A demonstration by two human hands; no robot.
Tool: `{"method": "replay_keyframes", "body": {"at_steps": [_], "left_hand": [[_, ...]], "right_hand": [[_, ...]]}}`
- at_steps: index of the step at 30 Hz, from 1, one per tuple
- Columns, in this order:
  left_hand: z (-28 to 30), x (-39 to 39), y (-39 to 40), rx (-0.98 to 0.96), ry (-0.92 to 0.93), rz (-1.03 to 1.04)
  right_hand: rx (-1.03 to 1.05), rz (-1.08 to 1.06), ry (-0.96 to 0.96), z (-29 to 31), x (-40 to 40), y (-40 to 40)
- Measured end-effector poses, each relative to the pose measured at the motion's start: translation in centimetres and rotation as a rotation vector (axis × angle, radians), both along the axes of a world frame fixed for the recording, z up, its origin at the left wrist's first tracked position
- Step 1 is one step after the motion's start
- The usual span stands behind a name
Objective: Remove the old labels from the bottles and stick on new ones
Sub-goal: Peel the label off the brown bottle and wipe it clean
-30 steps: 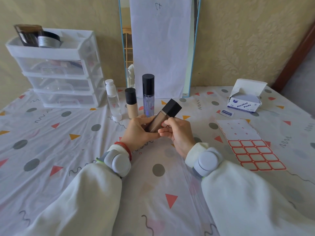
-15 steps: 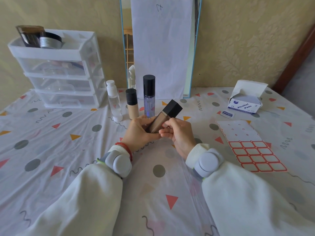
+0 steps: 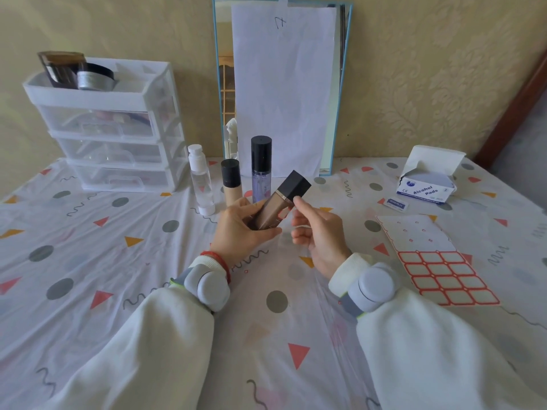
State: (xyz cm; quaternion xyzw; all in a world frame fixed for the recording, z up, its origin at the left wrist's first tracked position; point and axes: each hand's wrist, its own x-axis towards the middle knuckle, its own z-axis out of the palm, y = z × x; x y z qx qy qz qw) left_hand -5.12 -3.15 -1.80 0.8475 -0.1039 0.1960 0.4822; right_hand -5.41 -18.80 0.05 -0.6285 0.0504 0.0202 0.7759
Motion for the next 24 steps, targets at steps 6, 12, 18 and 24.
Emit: {"method": "replay_keyframes", "body": {"at_steps": [6, 12, 18, 24], "left_hand": [[-0.05, 0.07, 0.07, 0.074, -0.077, 0.029], [-0.08, 0.06, 0.31, 0.234, -0.181, 0.05], [0.13, -0.05, 0.34, 0.293, -0.204, 0.035], [0.51, -0.46, 0.14, 0.287, -0.196, 0.001]], "right_hand": [[0.17, 0.09, 0.017, 0.0, -0.39, -0.02], [0.178, 0.114, 0.049, -0.13, -0.06, -0.4], [0.136, 0.148, 0.053, -0.16, 0.09, -0.52], [-0.021, 0.103, -0.02, -0.25, 0.16, -0.03]]}}
